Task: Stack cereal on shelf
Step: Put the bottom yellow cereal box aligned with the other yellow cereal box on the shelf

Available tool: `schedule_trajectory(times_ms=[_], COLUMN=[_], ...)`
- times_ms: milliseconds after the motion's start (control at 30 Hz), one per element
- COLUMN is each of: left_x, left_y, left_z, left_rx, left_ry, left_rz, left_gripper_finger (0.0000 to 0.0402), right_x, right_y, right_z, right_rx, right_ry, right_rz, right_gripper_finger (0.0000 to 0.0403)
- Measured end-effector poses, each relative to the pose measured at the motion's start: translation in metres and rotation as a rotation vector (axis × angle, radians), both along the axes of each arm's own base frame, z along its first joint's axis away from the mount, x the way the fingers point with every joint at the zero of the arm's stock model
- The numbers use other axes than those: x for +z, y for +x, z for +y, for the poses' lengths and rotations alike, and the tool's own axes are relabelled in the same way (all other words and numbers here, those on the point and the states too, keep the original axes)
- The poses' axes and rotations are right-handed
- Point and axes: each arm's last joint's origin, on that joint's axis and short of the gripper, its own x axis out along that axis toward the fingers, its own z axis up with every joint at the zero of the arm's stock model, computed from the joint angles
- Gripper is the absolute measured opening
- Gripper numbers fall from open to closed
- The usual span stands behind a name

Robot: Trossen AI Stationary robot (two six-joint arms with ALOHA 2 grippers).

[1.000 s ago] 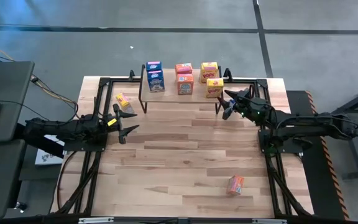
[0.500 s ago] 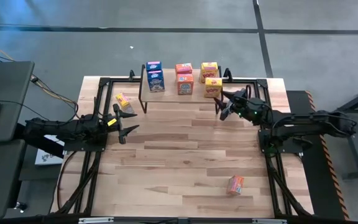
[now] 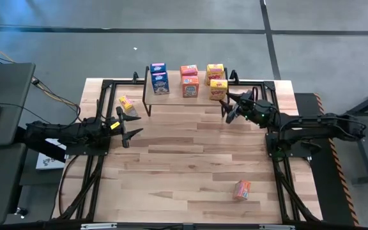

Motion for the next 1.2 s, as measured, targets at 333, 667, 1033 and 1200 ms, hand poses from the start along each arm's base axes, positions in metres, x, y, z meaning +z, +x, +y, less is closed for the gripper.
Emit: schedule_trajectory(times_ms=[333,667,1033,1200], left_x=[0.0,0.0,0.0,0.0], left_y=[0.0,0.0,0.0,0.0], left_z=[0.0,0.0,0.0,0.0], left_rx=[0.0,0.0,0.0,0.0], left_ry=[0.0,0.0,0.0,0.0], left_rz=[0.0,0.0,0.0,0.0], left_gripper_finger=[0.0229,0.0229,0.0229,0.0229], right_x=[-0.001,0.003,0.01,0.006], right_y=[-0.001,-0.01,-0.017,-0.011], right_z=[-0.005,-0.002,0.017,0.022], right_rx=[0.005,0.004,0.13,0.178], right_ry=[0.009,0.037,0.075,0.084], right_rz=[-0.002,0.007,-0.025,-0.01], right_gripper_finger=[0.0246,0.0246,0.0246,0.0246])
